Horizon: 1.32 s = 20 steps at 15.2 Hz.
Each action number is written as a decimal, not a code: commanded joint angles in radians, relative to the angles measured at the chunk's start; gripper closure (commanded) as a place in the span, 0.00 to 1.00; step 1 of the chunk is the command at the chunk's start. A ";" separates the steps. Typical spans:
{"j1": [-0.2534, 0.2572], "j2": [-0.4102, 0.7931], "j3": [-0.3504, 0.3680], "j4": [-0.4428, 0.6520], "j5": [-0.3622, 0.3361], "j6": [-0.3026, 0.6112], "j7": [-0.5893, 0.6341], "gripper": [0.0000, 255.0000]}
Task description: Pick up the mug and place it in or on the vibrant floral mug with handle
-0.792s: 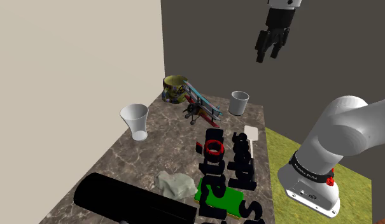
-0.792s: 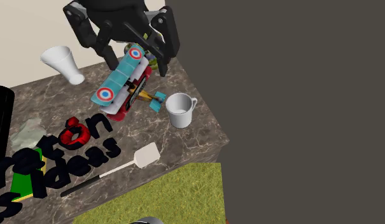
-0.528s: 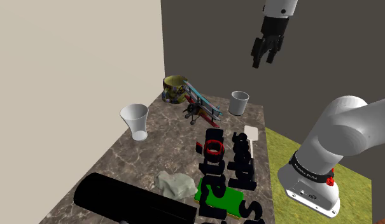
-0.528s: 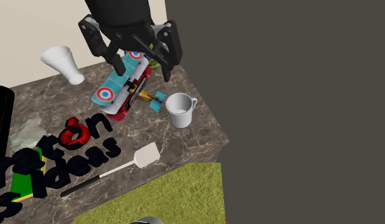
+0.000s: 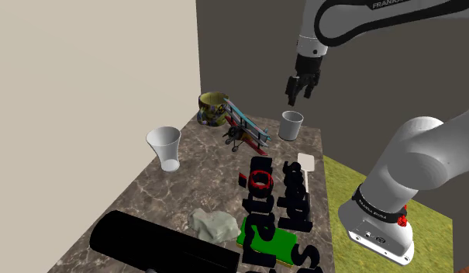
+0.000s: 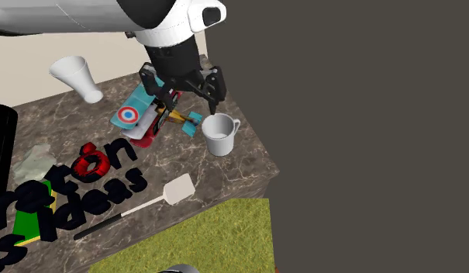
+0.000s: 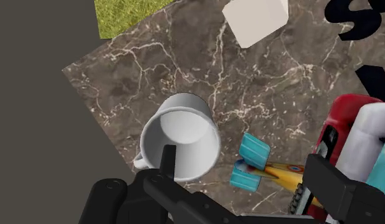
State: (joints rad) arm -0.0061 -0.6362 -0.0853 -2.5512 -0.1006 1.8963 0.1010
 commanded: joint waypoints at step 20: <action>-0.006 0.270 -0.026 -0.134 -0.042 0.406 -0.007 0.00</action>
State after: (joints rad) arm -0.0116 -0.3666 -0.1110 -2.6849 -0.1430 2.3015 0.0936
